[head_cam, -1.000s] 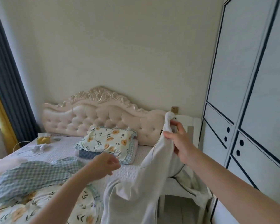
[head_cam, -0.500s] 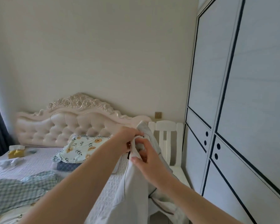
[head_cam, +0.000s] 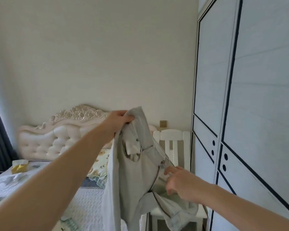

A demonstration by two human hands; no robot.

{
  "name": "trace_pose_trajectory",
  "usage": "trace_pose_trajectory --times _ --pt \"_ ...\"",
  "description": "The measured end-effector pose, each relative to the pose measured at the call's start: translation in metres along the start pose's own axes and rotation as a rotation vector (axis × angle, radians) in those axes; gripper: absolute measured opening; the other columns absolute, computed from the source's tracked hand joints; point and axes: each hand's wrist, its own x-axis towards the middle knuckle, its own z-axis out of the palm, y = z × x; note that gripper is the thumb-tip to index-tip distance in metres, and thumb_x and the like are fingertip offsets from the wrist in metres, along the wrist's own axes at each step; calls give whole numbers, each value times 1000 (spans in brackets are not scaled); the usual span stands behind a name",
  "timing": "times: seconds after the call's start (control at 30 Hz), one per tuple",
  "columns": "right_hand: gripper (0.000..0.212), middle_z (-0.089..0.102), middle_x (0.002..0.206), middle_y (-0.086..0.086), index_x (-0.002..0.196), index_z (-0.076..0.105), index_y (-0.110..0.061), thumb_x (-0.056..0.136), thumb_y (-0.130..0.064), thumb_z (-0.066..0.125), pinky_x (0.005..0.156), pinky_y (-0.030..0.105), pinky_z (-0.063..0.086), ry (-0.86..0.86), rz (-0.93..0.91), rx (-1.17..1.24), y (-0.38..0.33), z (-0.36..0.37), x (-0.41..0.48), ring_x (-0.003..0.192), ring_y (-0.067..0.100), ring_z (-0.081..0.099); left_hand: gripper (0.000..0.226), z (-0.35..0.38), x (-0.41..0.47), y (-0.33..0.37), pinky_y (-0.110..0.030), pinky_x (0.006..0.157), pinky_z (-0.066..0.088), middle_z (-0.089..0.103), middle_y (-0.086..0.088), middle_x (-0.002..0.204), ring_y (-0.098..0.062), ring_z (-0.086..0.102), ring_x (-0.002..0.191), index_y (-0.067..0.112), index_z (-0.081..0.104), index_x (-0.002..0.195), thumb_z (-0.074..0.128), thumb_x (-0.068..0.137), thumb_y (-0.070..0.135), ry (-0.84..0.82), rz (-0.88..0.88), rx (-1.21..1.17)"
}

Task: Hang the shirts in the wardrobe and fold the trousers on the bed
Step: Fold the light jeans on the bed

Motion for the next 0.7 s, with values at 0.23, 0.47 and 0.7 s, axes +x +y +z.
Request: trace_pose_trajectory --times 0.23,0.47,0.7 --pt "64 43 148 7 137 47 -25 83 8 57 116 52 -2 -99 10 -424 77 -23 1 148 33 5 14 -31 29 56 -28 78 59 72 -7 99 -20 68 89 14 72 97 60 95 8 86 133 -29" --pt "102 13 154 7 143 -3 -53 81 5 55 110 53 19 -175 -77 -399 94 -21 11 142 36 8 15 -45 45 86 -27 80 57 73 -7 101 -18 69 89 13 72 101 59 95 8 110 213 -69" --pt "62 33 142 9 137 40 -32 82 -32 70 104 54 29 -267 -19 -299 110 26 41 132 39 26 19 -45 46 96 -24 75 57 72 -6 101 -17 69 88 7 70 111 59 95 8 198 254 -72"
